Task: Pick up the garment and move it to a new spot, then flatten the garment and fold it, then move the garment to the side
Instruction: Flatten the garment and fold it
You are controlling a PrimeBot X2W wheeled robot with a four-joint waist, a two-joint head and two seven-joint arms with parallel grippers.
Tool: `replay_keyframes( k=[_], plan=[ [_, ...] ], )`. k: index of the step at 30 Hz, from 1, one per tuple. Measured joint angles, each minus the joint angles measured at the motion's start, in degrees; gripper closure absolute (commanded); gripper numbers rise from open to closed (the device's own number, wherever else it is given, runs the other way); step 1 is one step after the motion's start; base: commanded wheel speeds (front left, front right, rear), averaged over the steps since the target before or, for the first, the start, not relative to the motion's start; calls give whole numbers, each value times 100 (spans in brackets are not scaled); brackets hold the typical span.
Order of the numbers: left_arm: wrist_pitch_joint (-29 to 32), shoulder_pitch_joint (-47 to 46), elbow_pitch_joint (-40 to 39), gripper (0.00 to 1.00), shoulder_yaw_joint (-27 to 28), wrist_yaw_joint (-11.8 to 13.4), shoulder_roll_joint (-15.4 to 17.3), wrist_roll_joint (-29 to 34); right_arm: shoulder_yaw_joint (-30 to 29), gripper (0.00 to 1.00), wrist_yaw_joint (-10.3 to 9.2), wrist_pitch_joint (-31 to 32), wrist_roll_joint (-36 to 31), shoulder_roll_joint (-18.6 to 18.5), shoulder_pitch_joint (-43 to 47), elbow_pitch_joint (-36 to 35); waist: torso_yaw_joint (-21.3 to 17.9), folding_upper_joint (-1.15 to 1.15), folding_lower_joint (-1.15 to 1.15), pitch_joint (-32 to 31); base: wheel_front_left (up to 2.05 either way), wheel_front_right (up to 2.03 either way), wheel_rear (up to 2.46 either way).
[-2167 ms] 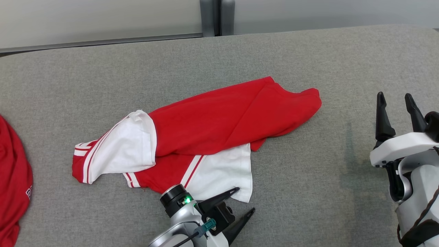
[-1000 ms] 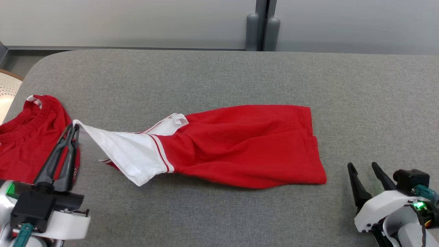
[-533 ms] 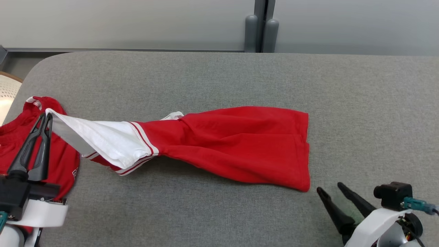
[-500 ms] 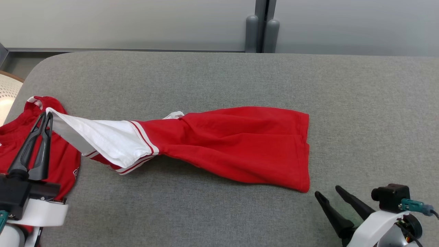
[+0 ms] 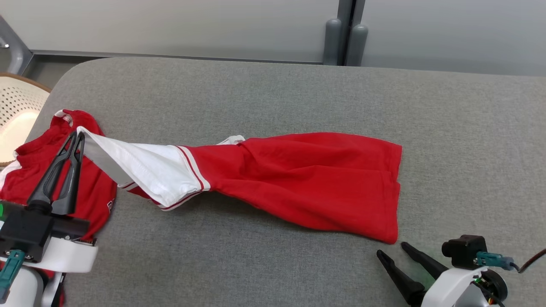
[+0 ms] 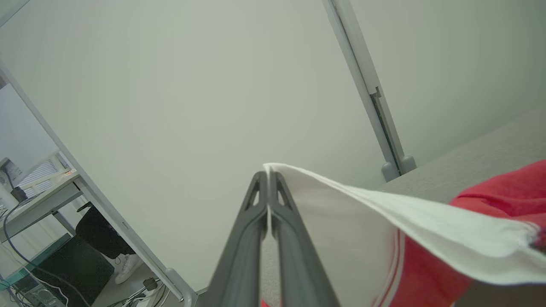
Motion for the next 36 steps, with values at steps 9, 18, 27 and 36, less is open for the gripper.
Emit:
replay_keyframes(
  k=[9, 18, 27, 36],
  plan=[
    [0, -165, 56, 100, 2, -121, -18, 57, 431, 100, 0, -353, 367, 122, -566, 624, 62, 0, 0, 133, 0, 0, 0],
    [1, -577, -375, 100, 5, -446, 172, 108, 323, 100, 0, -854, 1472, -325, -952, 1, -325, 0, 0, -71, 0, 0, 0],
    [59, -2172, -722, 100, -445, -853, 679, -165, -331, 100, 0, -723, 2458, -1562, -1893, -786, -930, 0, 0, -551, 0, 0, 0],
    [535, -4138, -364, 100, -1564, -893, 1143, -1150, -524, 100, 0, -11, 2252, -2310, -3319, -847, -1536, 0, 0, -743, 0, 0, 0]
  ],
)
